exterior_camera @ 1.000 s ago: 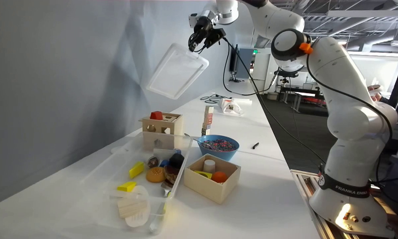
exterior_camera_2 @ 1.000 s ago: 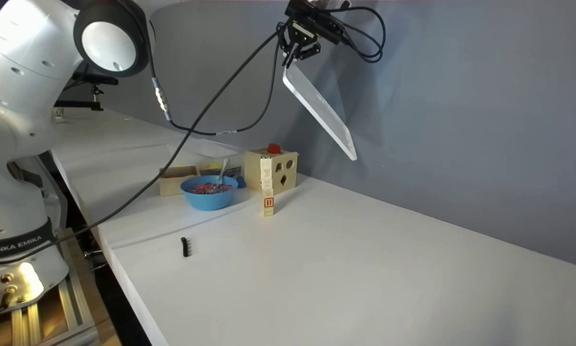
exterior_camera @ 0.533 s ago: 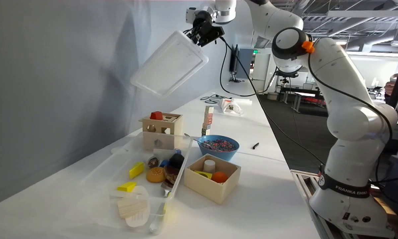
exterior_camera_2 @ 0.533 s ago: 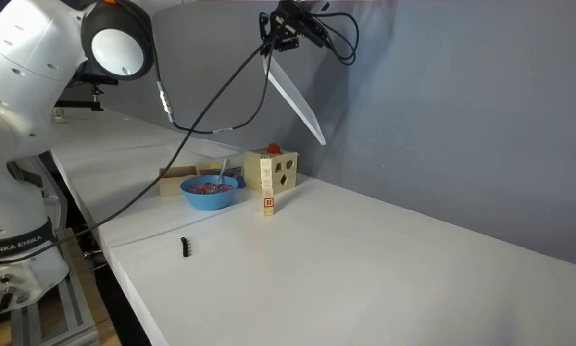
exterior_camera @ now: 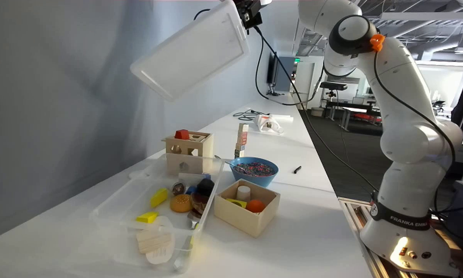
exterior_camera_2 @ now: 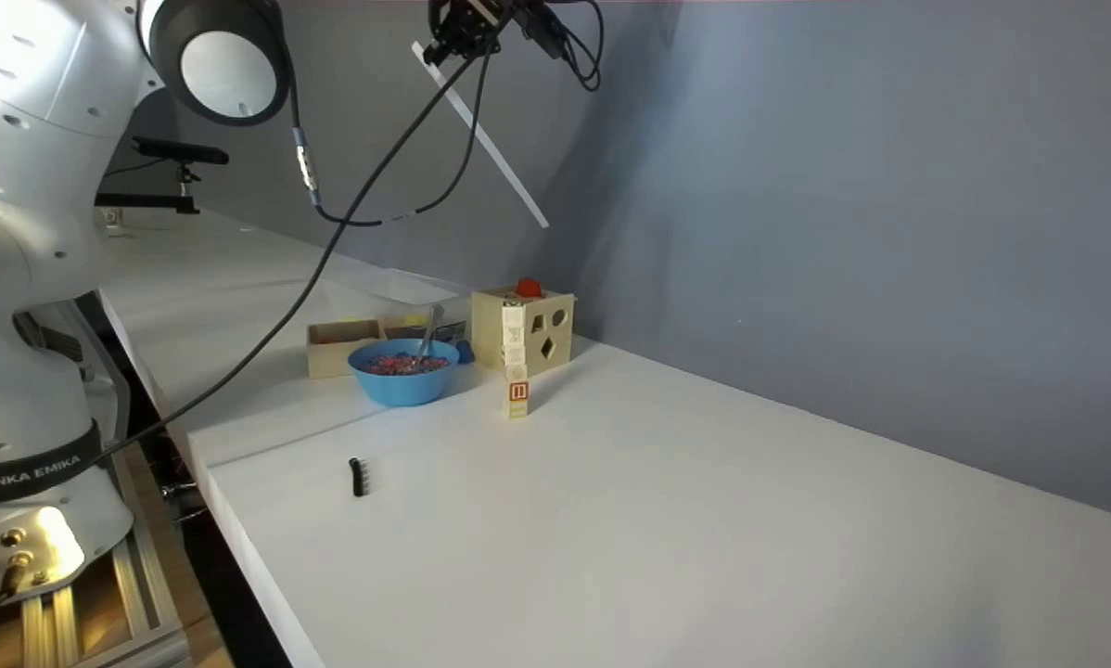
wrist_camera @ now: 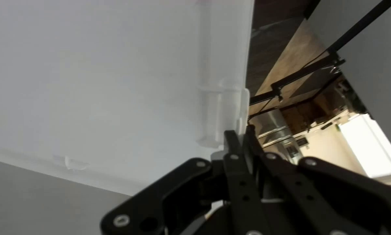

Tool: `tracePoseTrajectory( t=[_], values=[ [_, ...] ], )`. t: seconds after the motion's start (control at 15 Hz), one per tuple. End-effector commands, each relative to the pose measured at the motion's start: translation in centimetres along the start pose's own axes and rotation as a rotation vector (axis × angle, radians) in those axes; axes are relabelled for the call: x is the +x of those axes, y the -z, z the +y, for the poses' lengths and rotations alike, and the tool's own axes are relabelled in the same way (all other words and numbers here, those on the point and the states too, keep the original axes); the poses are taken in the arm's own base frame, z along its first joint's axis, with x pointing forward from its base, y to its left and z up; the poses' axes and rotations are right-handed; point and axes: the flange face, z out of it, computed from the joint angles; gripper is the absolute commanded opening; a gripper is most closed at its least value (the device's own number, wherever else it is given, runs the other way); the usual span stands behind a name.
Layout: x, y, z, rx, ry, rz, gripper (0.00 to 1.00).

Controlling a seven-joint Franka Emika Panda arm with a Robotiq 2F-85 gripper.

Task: Put the white lid on the transparent bowl

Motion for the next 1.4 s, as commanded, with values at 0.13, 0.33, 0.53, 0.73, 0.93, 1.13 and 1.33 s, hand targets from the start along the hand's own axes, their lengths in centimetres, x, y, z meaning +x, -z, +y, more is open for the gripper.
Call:
tracePoseTrajectory(
  t=[0.13,0.33,0.53,0.73,0.93,1.13,1.33],
  values=[
    [6.4,-8.4,-0.7,0.235,0.191,-0.075,0.02],
    [8.1,-11.2,-0.9,0.297,0.222,-0.127,0.02],
    [8.7,-11.5,-0.5,0.306,0.209,-0.115,0.07],
    [8.3,-11.3,-0.4,0.305,0.204,-0.113,0.07],
    [8.1,-11.3,-0.1,0.288,0.159,-0.106,0.02],
    [10.4,-13.7,-0.1,0.281,0.099,-0.173,0.02],
    [14.0,-17.8,-0.1,0.238,0.065,-0.258,0.02]
  ],
)
